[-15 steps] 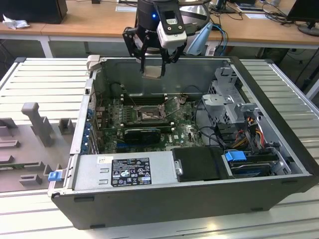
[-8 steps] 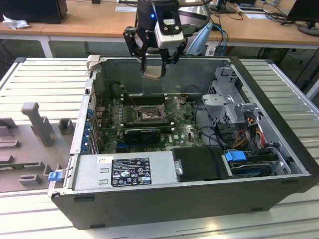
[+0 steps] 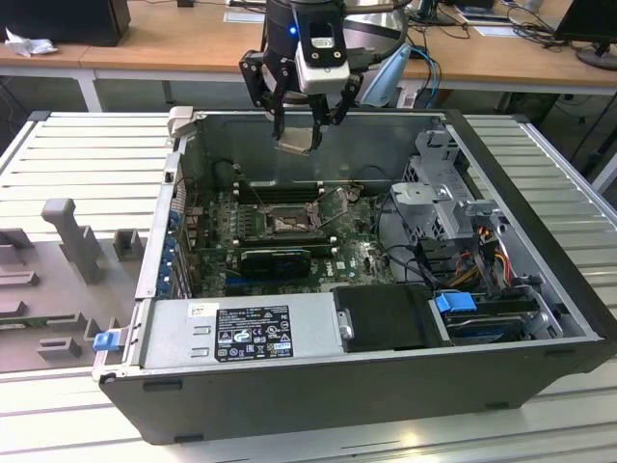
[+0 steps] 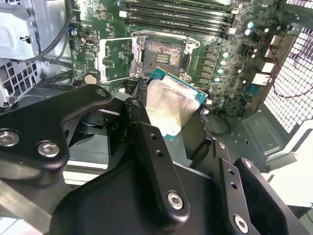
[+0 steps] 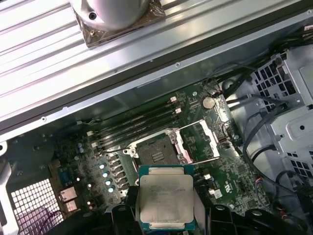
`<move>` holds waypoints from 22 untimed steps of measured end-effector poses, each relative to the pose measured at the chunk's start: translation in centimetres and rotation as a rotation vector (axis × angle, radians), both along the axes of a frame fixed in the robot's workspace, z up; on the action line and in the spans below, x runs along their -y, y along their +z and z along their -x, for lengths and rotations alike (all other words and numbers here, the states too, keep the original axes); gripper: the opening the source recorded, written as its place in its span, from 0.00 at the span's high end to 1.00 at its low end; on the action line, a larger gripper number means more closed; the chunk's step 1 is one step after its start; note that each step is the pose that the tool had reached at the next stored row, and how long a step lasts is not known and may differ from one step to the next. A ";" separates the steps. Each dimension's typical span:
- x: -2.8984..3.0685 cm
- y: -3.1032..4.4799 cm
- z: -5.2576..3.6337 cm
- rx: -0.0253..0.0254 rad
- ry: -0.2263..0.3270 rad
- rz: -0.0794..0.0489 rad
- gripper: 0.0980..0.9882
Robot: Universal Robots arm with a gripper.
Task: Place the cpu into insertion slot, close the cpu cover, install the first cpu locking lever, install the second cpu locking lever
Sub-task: 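Place the cpu into insertion slot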
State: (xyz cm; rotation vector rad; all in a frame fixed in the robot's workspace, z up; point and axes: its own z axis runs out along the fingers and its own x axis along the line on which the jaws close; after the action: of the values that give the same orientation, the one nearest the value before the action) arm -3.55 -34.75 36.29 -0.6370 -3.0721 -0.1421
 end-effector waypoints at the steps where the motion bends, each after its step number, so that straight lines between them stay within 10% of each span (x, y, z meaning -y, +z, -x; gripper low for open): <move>1: 0.00 0.00 0.00 0.0000 -0.005 0.000 0.52; 22: 0.00 -0.12 0.00 0.0000 -0.183 0.000 0.52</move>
State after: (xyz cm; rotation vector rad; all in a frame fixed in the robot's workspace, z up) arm -3.55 -34.75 36.17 -0.9168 -3.0091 -0.1421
